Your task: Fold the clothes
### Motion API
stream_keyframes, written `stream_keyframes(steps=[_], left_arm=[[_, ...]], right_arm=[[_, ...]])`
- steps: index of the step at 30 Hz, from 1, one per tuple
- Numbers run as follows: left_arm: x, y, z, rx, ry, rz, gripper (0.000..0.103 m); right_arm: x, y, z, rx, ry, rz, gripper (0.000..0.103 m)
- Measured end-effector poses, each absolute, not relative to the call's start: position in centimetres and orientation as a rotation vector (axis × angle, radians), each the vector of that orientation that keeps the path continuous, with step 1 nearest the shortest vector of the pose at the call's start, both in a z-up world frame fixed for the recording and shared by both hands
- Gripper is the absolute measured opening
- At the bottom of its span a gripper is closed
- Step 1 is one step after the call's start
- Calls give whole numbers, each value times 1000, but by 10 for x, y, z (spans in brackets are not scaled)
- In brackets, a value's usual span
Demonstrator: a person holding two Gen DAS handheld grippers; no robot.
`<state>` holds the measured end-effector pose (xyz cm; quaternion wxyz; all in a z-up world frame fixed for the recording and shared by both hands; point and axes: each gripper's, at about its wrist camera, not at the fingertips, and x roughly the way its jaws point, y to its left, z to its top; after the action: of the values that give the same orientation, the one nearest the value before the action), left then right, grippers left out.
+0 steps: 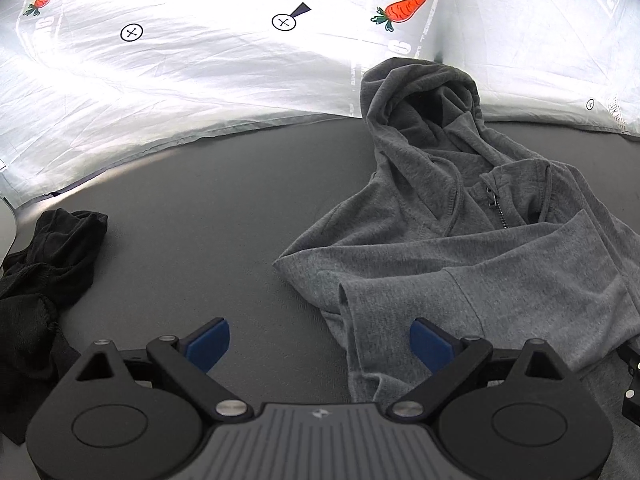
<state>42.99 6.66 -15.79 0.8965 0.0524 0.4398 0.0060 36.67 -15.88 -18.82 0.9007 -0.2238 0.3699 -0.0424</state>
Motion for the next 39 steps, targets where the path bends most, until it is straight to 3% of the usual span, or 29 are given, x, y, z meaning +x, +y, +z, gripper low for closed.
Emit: stream_keyframes(steps=[3, 10, 15, 29, 39], left_arm=[[431, 77, -173, 86, 953, 45, 97], [431, 88, -184, 15, 961, 74, 103], [429, 88, -187, 12, 941, 63, 103], [380, 52, -140, 15, 907, -67, 103], [371, 14, -147, 60, 919, -135, 103]], right_arm=[[375, -154, -195, -523, 737, -107, 87], [368, -159, -189, -601, 661, -213, 88], [366, -178, -199, -577, 684, -215, 97], [326, -214, -135, -159, 739, -116, 98], [315, -205, -145, -275, 785, -82, 98]])
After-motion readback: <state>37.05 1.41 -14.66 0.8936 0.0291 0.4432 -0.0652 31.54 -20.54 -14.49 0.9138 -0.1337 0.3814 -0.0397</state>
